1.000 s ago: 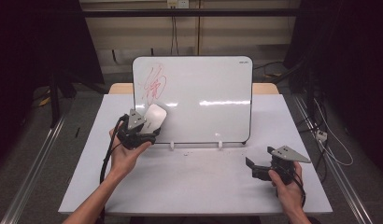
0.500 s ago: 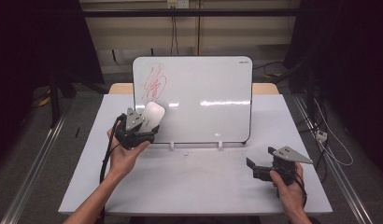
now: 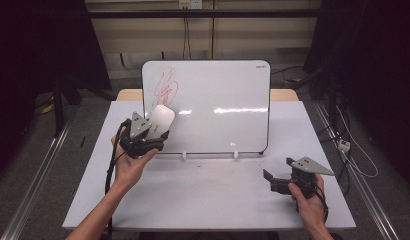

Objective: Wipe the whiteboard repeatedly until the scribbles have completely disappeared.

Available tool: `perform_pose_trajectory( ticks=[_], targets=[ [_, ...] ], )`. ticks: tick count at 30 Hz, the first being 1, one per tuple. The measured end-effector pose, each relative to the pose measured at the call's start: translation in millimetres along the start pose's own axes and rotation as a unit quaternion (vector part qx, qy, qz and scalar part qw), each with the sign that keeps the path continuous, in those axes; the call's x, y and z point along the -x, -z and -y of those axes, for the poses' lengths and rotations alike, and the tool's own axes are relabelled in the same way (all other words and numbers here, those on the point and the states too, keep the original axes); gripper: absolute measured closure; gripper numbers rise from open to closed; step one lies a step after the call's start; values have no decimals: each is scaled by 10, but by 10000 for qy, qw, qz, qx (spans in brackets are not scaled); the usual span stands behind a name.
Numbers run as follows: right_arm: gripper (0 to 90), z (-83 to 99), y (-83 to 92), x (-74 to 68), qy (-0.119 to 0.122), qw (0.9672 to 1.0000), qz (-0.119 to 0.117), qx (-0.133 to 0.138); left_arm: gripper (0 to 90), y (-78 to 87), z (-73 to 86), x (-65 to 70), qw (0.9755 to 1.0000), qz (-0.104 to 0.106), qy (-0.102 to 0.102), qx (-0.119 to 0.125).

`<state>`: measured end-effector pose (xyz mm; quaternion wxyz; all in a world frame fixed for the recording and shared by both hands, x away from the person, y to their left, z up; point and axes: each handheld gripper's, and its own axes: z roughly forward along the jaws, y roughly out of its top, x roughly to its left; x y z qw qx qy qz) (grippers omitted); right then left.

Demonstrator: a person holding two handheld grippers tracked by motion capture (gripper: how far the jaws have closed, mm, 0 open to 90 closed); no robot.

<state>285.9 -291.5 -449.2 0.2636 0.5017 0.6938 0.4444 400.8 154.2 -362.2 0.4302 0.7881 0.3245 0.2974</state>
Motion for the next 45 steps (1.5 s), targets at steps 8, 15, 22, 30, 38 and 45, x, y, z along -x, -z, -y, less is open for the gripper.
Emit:
perform_pose_trajectory(
  ticks=[8, 15, 22, 30, 38, 45],
  targets=[
    [46, -4, -19, 15, -31, 10000, 22, -4, 301, 24, -159, -91, 9999, -67, -31, 97],
    [46, -6, -48, 8, -34, 10000, 18, -40, 301, 31, -283, -166, 9993, -297, -39, 231],
    [46, -5, -42, 15, -48, 10000, 28, -34, 301, -29, -366, -242, 9990, -401, -21, 208],
    [46, -6, -49, 13, -55, 10000, 2, -42, 301, -146, -570, -315, 9976, -640, -139, 211],
    [46, -3, -44, 17, -51, 10000, 11, -40, 301, -300, -679, -367, 9967, -756, -248, 135],
    [46, -1, -47, 21, -67, 10000, 8, -48, 301, -400, -721, -418, 9943, -989, -375, 102]
  ],
)
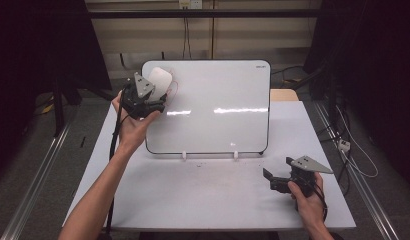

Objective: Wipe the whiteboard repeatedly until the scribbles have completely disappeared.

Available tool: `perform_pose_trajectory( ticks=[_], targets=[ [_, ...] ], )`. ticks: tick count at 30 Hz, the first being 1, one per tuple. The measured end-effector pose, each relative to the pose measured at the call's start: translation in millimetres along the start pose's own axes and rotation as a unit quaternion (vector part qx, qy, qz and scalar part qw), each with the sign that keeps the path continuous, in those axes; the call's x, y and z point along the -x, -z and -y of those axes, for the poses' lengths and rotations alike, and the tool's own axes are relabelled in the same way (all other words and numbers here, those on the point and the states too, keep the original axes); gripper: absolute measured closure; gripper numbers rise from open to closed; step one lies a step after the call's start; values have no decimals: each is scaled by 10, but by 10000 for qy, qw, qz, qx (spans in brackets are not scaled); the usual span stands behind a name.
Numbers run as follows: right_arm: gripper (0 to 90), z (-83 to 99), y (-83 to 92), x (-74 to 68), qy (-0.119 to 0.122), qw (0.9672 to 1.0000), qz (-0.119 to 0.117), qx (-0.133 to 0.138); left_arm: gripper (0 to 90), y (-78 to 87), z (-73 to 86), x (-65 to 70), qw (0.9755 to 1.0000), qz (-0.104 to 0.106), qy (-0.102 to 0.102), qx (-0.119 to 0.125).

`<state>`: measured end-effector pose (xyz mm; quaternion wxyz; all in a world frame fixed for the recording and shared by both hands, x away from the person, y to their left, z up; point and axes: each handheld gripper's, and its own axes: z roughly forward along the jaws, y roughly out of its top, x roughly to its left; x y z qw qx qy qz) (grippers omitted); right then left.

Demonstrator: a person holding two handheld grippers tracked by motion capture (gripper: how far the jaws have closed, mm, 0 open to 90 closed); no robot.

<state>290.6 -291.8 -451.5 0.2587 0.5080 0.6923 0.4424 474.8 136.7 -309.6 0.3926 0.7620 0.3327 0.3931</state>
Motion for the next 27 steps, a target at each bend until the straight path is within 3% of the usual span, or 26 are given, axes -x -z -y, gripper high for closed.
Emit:
perform_pose_trajectory(
  ticks=[12, 17, 18, 20, 25, 27],
  targets=[
    [46, 0, -9, 5, 0, 10000, 3, -14, 301, -170, -6, 14, 9997, -98, -204, -47],
    [46, -1, -3, 5, -1, 10000, 17, 6, 301, -222, -12, 25, 9998, -139, -164, -24],
    [46, 0, -1, 5, -3, 10000, 16, 10, 301, -212, -22, 37, 9995, -138, -292, -61],
    [46, 0, -1, 3, 6, 10000, 22, 6, 301, -215, -23, 44, 9992, -165, -343, -75],
    [46, -1, -3, -2, 11, 10000, 1, 5, 302, -255, -13, 58, 9993, -197, -302, -74],
    [46, -1, -6, 0, 9, 10000, 8, 9, 302, -268, -6, 68, 9990, -182, -401, -112]
  ],
)
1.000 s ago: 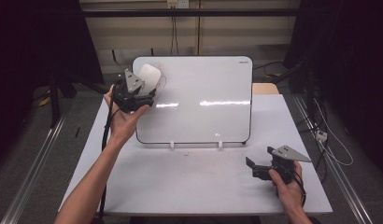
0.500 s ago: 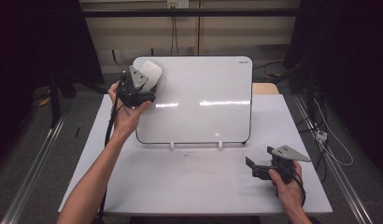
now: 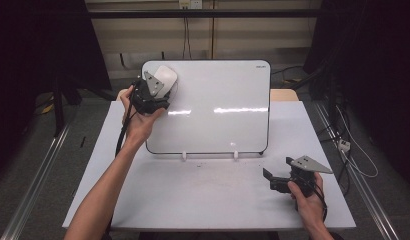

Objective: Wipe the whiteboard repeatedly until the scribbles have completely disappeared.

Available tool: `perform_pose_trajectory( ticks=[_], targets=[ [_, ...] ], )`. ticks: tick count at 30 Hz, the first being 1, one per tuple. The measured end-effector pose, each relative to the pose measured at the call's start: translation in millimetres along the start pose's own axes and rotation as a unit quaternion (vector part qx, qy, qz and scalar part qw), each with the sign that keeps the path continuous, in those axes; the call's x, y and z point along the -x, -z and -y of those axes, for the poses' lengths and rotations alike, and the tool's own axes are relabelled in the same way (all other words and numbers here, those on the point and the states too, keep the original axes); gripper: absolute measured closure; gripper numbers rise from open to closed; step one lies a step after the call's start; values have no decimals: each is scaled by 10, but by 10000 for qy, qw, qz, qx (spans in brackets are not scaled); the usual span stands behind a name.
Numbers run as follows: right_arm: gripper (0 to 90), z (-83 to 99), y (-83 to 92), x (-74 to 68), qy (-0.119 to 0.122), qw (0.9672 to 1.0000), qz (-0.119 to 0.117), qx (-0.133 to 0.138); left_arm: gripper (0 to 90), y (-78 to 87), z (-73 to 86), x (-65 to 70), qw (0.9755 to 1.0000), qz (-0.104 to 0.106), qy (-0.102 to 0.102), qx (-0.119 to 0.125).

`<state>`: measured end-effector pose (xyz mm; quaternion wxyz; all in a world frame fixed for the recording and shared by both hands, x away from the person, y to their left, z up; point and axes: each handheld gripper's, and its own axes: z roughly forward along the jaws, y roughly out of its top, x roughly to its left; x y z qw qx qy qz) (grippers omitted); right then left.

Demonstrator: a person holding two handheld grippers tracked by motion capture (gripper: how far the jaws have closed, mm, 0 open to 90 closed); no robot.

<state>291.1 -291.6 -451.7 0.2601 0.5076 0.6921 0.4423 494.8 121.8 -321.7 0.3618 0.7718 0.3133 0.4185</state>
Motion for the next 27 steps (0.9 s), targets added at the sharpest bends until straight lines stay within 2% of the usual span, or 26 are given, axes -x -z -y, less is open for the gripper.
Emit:
perform_pose_trajectory(
  ticks=[3, 6, 19, 27],
  targets=[
    [47, -1, -3, 0, -5, 10000, 7, -4, 310, 0, 6, -14, 10000, -4, 28, 23],
    [47, -1, -2, -2, 9, 10000, 1, -1, 311, -7, 24, -43, 9998, 91, 170, 85],
    [47, -1, 0, -5, 5, 10000, -3, 0, 311, -10, 45, -40, 9997, 94, 157, 135],
    [47, -3, 1, -10, 23, 10000, -3, -3, 312, -13, 94, 21, 9994, 118, 245, 191]
  ],
)
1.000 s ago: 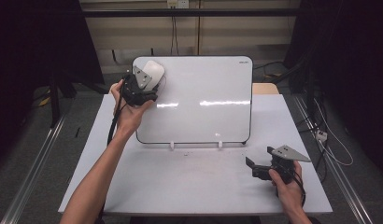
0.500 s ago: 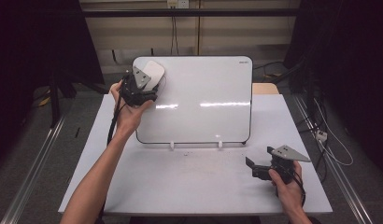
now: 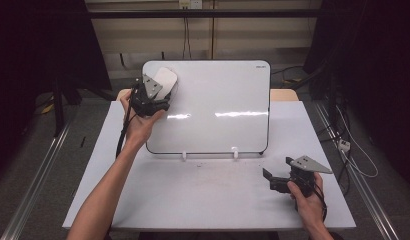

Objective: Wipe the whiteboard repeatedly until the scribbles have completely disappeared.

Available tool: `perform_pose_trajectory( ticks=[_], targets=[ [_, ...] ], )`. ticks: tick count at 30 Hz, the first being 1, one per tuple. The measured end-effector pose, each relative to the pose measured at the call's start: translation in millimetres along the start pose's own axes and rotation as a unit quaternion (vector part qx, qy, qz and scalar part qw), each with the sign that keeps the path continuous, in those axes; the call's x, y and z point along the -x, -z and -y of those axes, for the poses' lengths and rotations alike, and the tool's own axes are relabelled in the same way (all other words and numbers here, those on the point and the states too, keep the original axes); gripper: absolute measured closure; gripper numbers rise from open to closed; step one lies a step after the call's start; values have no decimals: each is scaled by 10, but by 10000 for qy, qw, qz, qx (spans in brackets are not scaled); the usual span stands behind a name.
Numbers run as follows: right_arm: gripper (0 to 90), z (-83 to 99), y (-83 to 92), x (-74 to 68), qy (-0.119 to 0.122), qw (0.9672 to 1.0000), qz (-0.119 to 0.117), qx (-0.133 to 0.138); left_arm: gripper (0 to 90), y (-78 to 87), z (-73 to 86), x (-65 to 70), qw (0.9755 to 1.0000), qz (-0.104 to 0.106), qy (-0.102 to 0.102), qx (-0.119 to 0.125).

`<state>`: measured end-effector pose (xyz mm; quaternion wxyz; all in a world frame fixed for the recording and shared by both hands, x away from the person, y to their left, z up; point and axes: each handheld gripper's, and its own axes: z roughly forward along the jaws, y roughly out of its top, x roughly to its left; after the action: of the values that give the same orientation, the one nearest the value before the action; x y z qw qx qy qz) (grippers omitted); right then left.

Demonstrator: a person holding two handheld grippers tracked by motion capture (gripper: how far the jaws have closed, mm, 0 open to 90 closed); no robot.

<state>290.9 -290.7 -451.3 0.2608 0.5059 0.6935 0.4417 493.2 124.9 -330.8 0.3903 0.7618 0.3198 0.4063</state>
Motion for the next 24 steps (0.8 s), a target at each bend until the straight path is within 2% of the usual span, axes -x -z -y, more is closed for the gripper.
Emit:
perform_pose_trajectory(
  ticks=[4, 10, 12, 15, 24],
  targets=[
    [47, -2, -4, 1, 24, 10000, -1, -5, 312, 7, 32, 54, 10000, 35, -44, -31],
    [47, -7, -17, -10, 9, 10000, -11, 0, 312, 8, 98, 206, 10000, 71, -19, -16],
    [47, -10, -22, -13, 32, 10000, -9, -9, 312, 31, 144, 313, 9997, 122, -191, -53],
    [47, -12, -24, -20, 56, 10000, -34, -12, 312, 53, 169, 367, 9996, 114, -257, -47],
    [47, -4, -9, -6, 49, 10000, -30, 2, 311, 56, 154, 338, 9995, 206, -224, -97]
  ],
)
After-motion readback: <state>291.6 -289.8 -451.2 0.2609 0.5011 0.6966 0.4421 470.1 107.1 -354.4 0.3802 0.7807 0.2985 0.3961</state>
